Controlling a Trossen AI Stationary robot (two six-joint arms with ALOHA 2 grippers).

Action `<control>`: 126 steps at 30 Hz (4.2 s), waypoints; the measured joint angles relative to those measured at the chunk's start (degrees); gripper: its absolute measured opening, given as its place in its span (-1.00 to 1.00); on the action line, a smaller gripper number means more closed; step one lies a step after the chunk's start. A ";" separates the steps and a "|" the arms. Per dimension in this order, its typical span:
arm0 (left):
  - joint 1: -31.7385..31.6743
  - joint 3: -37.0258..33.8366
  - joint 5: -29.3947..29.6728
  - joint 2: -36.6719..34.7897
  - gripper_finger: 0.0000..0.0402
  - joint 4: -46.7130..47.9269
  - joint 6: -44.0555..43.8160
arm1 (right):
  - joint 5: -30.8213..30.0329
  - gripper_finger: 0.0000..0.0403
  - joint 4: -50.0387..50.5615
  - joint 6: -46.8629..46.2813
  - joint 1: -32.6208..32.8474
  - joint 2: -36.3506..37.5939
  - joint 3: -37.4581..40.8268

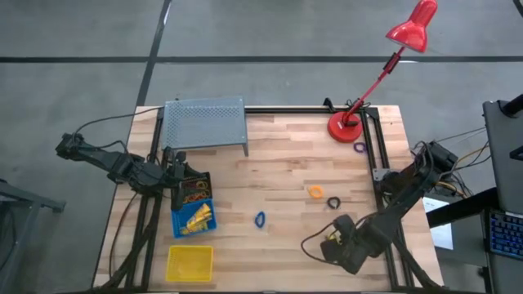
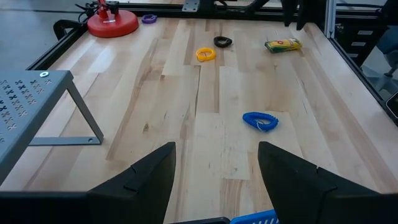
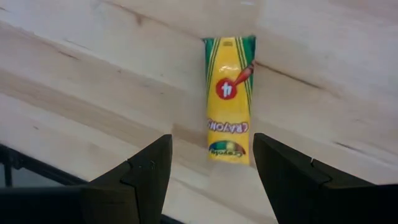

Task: Pick & Place Office Desk Supplies
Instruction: Put the yellow crayon box in the blue bin

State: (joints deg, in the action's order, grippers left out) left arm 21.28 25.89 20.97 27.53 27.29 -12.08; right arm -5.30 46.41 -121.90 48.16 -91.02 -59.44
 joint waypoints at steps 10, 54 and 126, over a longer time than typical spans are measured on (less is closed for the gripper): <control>0.00 0.00 0.00 -0.04 0.16 0.00 0.00 | -0.22 0.10 -6.41 -0.70 -0.04 -2.02 5.36; 0.02 0.00 0.00 0.00 0.16 0.02 0.00 | -12.16 -0.37 -5.88 5.20 -0.15 -7.18 -1.06; 0.02 0.02 0.00 0.07 0.16 0.24 0.00 | -6.48 -0.37 -96.47 116.69 -35.82 -35.93 -16.29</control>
State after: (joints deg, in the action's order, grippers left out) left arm 21.30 25.91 20.97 27.59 27.53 -12.08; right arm -11.79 -50.07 -5.21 12.33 -126.95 -75.73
